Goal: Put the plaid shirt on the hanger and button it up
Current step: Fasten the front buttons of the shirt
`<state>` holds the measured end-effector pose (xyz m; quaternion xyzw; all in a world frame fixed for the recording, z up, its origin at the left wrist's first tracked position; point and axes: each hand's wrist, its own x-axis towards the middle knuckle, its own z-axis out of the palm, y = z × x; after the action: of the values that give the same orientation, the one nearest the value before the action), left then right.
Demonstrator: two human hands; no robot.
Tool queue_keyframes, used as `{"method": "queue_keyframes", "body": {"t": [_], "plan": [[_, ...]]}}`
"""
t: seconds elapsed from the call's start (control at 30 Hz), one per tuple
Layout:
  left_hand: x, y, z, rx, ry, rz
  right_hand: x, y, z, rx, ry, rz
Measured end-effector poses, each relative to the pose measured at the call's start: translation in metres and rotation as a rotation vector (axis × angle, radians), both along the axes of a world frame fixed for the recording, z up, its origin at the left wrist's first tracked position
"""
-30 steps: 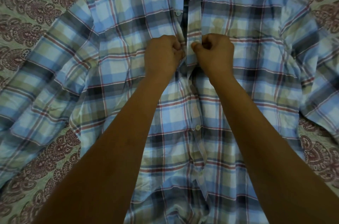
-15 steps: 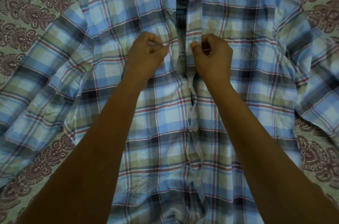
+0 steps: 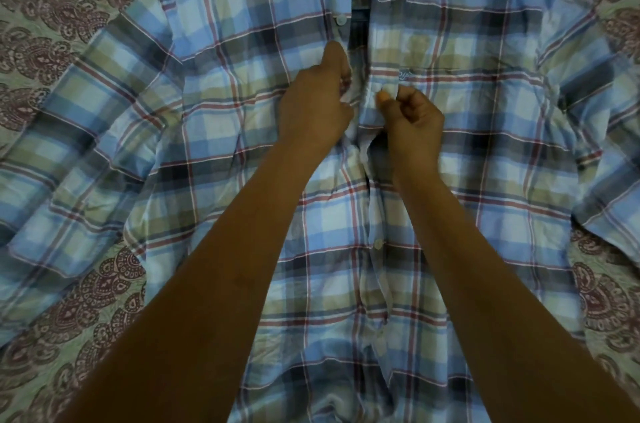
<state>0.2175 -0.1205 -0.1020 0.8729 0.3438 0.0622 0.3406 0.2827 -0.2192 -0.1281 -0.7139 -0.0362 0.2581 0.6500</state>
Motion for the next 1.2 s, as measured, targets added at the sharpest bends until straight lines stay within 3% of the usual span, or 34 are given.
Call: {"method": "queue_keyframes", "body": {"t": [0.17, 0.33, 0.6, 0.87, 1.07, 1.2], "plan": [[-0.010, 0.006, -0.006, -0.116, -0.174, 0.088, -0.001, 0.000, -0.003, 0.025, -0.039, 0.031], [-0.009, 0.000, -0.009, -0.021, -0.182, 0.117, -0.005, 0.004, -0.004, 0.011, -0.047, 0.071], [-0.006, -0.006, -0.006, 0.161, 0.076, 0.063, -0.002, 0.005, -0.005, 0.084, 0.061, 0.109], [0.009, 0.006, 0.002, -0.107, 0.152, 0.211, -0.001, 0.006, -0.007, 0.063, 0.071, 0.090], [0.004, -0.003, 0.012, -0.215, -0.080, 0.320, -0.004, 0.009, -0.006, 0.022, 0.064, 0.056], [0.003, -0.008, 0.015, -0.250, -0.115, 0.328, -0.010, 0.015, -0.006, -0.010, 0.071, -0.020]]}}
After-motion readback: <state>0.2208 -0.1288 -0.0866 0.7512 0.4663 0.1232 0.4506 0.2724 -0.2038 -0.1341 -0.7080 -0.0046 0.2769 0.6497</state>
